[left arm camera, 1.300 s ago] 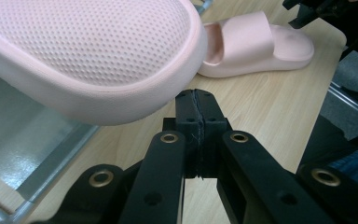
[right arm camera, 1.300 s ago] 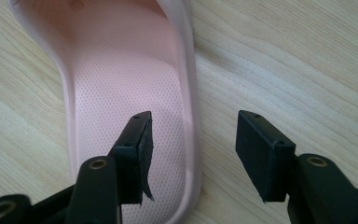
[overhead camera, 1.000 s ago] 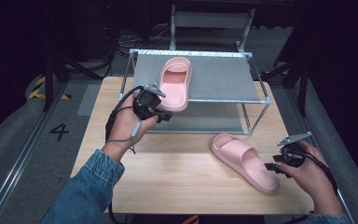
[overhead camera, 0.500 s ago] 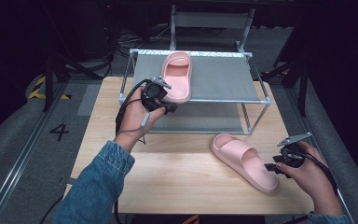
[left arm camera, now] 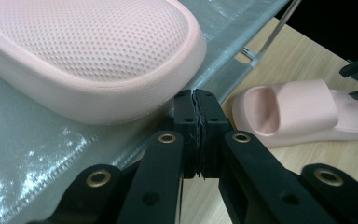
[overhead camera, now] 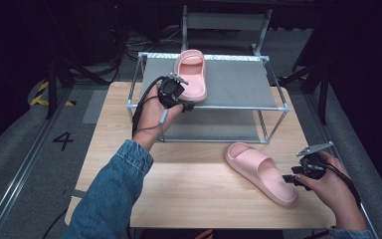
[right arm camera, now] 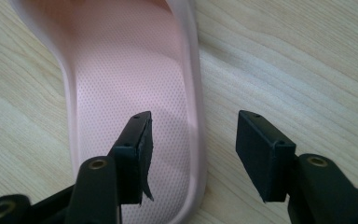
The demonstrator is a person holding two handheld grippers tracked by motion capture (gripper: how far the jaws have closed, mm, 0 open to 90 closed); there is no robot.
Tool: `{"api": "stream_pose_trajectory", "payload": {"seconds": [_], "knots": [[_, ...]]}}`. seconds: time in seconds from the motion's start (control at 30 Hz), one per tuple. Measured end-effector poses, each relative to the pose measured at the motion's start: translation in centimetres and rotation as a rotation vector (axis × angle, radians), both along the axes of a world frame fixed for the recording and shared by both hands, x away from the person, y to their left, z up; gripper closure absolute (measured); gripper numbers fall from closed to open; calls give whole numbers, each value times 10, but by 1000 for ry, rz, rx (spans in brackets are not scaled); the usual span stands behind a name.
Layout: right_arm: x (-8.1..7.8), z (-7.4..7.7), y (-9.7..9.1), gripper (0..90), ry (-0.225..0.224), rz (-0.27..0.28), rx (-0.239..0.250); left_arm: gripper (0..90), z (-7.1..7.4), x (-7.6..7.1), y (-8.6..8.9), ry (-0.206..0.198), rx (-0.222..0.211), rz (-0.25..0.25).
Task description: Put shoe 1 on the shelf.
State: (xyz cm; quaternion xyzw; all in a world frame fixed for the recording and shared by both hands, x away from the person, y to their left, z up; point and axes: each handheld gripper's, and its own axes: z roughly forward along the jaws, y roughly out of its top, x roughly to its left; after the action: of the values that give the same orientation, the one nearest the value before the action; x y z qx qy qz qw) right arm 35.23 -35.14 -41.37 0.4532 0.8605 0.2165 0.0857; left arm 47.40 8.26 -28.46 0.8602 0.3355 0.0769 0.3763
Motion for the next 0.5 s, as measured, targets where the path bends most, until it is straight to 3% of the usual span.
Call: {"api": "stream_pose_trajectory", "payload": {"seconds": [0.23, 0.4, 0.5], "knots": [[-1, 1, -1, 474, -4, -4, 4, 886, -3, 8, -2, 19, 19, 11], [-2, 2, -2, 472, -8, 1, 14, 862, -3, 11, 1, 61, -10, 1], [-2, 4, -2, 470, -6, -2, 18, 832, -3, 7, 0, 68, 24, -2]]}}
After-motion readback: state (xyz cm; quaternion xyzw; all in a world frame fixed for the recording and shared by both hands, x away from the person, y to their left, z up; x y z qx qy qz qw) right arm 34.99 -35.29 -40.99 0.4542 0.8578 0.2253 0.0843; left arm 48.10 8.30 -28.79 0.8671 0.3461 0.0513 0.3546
